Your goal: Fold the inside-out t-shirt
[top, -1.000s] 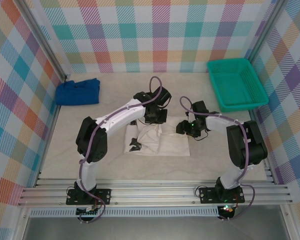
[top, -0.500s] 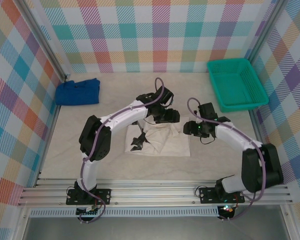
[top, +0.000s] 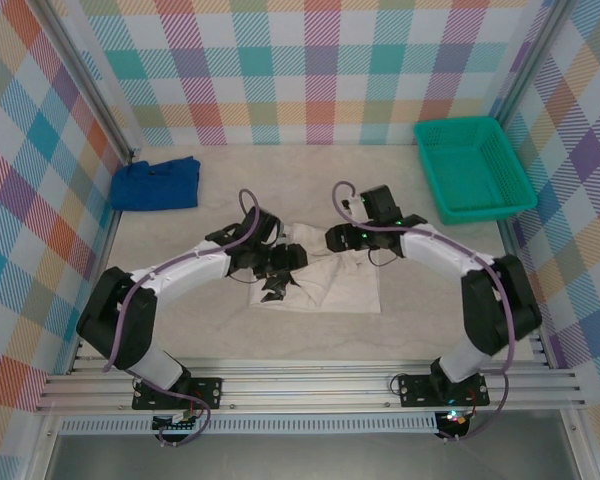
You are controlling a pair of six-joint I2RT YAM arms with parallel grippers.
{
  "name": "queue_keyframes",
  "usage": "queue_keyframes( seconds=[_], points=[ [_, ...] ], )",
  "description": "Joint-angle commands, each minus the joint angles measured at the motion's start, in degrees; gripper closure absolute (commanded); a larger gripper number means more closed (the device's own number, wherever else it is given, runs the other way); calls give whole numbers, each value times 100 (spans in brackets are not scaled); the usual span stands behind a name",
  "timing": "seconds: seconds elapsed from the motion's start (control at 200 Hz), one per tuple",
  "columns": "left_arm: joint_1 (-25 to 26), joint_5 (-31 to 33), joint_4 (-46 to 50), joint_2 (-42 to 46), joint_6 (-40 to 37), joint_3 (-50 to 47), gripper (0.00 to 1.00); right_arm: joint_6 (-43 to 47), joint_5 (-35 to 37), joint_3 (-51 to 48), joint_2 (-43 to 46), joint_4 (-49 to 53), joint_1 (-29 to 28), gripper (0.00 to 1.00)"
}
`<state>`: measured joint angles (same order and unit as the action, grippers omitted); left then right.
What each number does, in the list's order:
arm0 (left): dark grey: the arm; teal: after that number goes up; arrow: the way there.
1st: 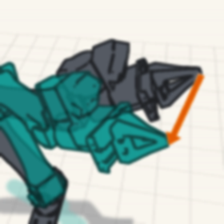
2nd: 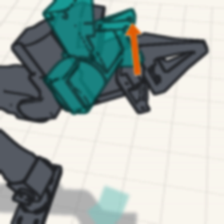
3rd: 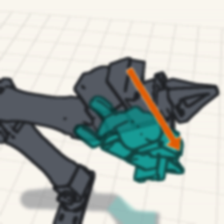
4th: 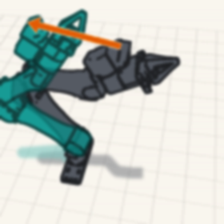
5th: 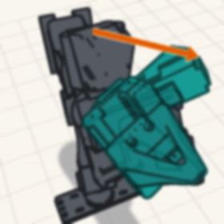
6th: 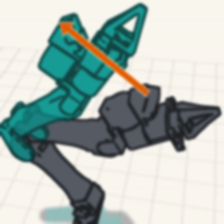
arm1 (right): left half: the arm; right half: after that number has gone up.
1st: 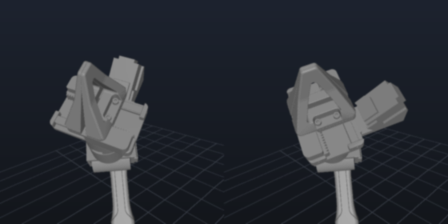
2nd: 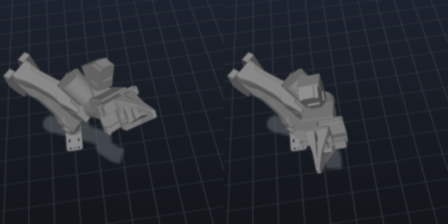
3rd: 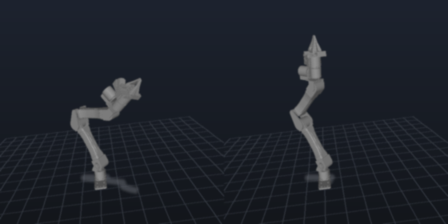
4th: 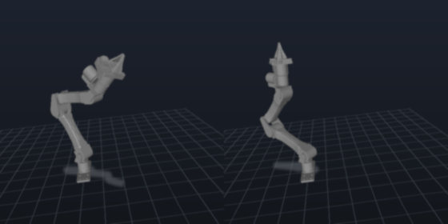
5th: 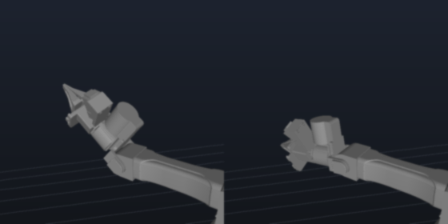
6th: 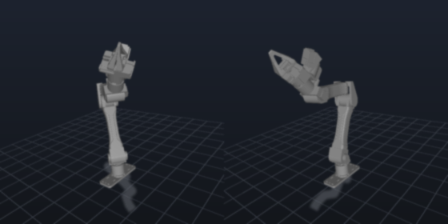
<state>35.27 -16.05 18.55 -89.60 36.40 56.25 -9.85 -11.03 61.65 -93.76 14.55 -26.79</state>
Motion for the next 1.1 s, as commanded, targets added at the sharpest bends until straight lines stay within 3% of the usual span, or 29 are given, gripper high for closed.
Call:
queue_keyframes(
  seconds=[0.0,0.235,0.45,0.59,0.7,0.9,1.095],
  points=[
    [121,-375,-1029,-205,391,-114,23,587,-49,485,-531,47,-103,27],
    [369,-352,-1655,-592,579,-249,32,631,92,1061,-1349,256,-206,30],
    [924,-332,-2100,-742,373,-103,39,-122,282,1332,-1514,620,162,54],
    [1383,-226,-2117,-1099,-60,347,40,-615,-85,1148,-1331,620,558,59],
    [1727,-302,-2020,-1567,-466,945,40,-883,-540,937,-1046,548,881,58],
    [2274,-405,-1153,-2161,-1442,2099,34,-1142,-983,300,-236,563,1491,45],
    [2177,-149,-781,-1456,-1895,1760,28,-1098,-728,-659,800,742,1588,40]
  ],
)
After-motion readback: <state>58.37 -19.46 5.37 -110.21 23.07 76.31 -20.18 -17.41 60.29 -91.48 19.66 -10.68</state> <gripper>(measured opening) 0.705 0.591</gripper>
